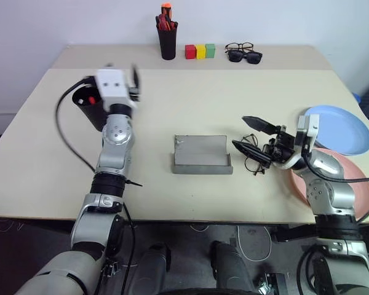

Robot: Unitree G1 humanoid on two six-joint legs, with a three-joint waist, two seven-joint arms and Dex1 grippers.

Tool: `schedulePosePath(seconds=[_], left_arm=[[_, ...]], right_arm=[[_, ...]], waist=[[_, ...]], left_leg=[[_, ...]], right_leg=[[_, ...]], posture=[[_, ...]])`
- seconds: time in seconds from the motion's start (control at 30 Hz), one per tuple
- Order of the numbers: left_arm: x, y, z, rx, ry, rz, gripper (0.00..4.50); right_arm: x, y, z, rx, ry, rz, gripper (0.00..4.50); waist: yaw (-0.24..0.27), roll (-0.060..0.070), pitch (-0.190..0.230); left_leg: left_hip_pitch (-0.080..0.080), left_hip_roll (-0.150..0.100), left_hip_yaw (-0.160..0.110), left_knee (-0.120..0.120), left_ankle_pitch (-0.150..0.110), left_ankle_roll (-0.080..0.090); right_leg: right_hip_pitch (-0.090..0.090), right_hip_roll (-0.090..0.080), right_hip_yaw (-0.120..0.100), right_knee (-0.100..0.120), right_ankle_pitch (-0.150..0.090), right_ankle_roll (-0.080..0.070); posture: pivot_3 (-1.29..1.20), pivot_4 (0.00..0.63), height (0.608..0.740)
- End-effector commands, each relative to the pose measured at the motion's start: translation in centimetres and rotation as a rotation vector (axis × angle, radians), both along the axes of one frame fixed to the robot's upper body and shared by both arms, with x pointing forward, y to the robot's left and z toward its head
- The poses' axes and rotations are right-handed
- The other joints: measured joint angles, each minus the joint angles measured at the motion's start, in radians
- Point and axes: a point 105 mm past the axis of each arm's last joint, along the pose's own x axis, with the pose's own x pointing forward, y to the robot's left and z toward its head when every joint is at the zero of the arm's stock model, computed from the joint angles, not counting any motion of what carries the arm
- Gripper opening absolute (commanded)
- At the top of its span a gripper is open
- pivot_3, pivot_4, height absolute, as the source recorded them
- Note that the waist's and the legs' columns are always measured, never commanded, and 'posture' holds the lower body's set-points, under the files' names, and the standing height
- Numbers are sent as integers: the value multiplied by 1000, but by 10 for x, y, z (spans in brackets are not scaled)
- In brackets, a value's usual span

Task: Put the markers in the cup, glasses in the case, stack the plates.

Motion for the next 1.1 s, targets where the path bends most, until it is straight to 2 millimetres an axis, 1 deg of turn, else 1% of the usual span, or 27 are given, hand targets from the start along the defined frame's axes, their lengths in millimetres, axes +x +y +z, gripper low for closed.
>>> schedulePosePath(seconds=[0.03,0.1,0.13,0.17,0.23,0.27,0.33,0.43,0.6,0.73,0.87,1.0,1.03,1.1], left_arm=[[-27,-46,-8,214,171,-402,3067],[-50,-62,-21,334,280,-656,3067],[-61,-65,-26,377,327,-775,3067],[-70,-66,-34,456,373,-871,3067],[-79,-61,-47,604,419,-982,3067],[-81,-60,-51,647,428,-1014,3067],[-80,-55,-60,758,487,-1084,3067],[-74,-51,-70,902,556,-1148,3067],[-61,-53,-83,1037,626,-1163,3067],[-63,-58,-89,1083,678,-1229,3067],[-66,-59,-101,1156,717,-1249,3067],[-67,-58,-104,1189,737,-1248,3067],[-66,-58,-105,1196,737,-1240,2844],[-66,-59,-105,1197,739,-1239,2257]], right_arm=[[-21,-14,8,-51,6,-44,4048],[-39,-26,-1,-125,53,-86,4048],[-47,-31,-6,-159,76,-108,4048],[-57,-37,-11,-190,102,-136,4048],[-71,-46,-17,-233,144,-185,4048],[-75,-48,-18,-244,154,-199,4048],[-87,-56,-20,-235,185,-266,4048],[-103,-61,-24,-231,204,-354,4048],[-116,-57,-25,-205,190,-443,4048],[-123,-54,-27,-186,190,-489,4048],[-129,-52,-28,-178,194,-511,4048],[-139,-54,-33,-240,201,-485,4048],[-141,-56,-34,-256,204,-477,4048],[-147,-60,-38,-303,226,-454,4048]], waist=[[-7,1,0],[-9,2,-1],[-8,2,-1],[-7,2,-1],[-7,2,-1],[-7,2,-1],[0,2,-1],[5,1,-1],[3,1,0],[3,0,0],[3,0,0],[4,0,0],[3,0,0],[3,0,0]], left_leg=[[1,0,0,0,0,0],[2,1,1,-1,0,0],[2,1,1,-1,0,0],[2,1,0,-1,0,0],[2,2,1,1,0,0],[2,2,2,1,0,0],[2,2,2,2,0,0],[2,2,2,2,0,1],[0,1,2,2,-2,4],[-1,1,2,1,-3,5],[-1,1,2,2,-3,6],[-1,1,2,2,-3,6],[-1,1,2,2,-3,6],[-1,1,2,2,-3,6]], right_leg=[[0,0,0,0,0,0],[0,0,0,1,0,0],[0,1,0,1,-1,0],[0,1,0,1,-1,-1],[1,1,0,1,-2,-3],[1,1,0,0,-3,-5],[2,1,0,-1,-3,-5],[3,1,0,-3,-5,-3],[2,-1,0,-4,-5,-3],[1,0,0,-3,-7,1],[1,0,0,-3,-7,1],[1,0,0,-3,-7,1],[1,-1,0,-3,-7,1],[1,0,0,-3,-7,1]], posture=[[0,150,740],[0,150,740],[0,150,740],[0,150,740],[0,150,740],[0,150,740],[0,150,740],[0,150,740],[0,150,740],[0,150,740],[0,150,740],[0,150,740],[0,150,740],[0,150,740]])
